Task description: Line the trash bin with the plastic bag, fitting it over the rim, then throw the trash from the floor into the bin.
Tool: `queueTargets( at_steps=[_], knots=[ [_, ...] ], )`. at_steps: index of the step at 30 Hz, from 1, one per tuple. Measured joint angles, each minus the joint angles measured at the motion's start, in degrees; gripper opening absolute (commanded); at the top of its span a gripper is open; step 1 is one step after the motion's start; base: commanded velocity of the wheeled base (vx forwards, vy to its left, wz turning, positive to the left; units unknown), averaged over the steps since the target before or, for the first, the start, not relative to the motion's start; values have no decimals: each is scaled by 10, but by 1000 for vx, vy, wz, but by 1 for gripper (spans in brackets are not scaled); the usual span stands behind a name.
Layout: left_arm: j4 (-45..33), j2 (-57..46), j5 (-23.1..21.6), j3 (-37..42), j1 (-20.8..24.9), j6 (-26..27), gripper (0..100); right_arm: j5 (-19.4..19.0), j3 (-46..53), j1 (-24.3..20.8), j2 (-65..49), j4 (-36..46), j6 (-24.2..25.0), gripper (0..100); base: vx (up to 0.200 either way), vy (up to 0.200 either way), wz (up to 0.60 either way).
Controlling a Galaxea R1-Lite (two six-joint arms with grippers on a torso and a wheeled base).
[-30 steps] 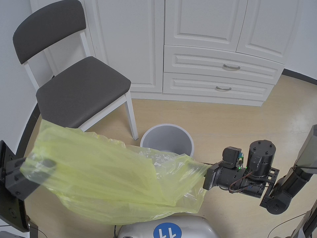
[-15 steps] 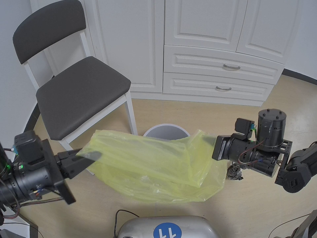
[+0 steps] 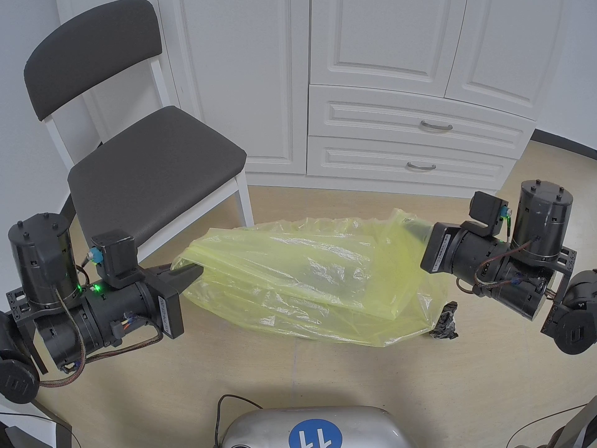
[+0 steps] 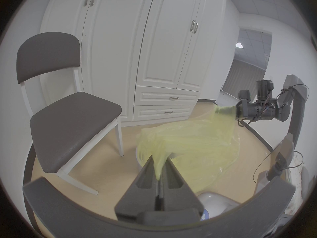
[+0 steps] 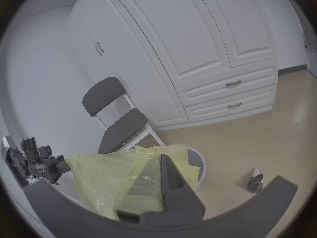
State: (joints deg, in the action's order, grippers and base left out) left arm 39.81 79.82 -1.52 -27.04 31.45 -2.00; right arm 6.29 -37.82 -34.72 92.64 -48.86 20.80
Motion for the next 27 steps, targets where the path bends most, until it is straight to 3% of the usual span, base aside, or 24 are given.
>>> queueTargets(
  at_steps=[7,27],
  knots=[
    [0,15,0,-6,-23,0,0,34,4,7,-11,0,-36,0,0,0,0],
    [1,55,-6,-30,-110,1,0,52,12,51,-19,7,-94,0,0,0,0]
  ],
)
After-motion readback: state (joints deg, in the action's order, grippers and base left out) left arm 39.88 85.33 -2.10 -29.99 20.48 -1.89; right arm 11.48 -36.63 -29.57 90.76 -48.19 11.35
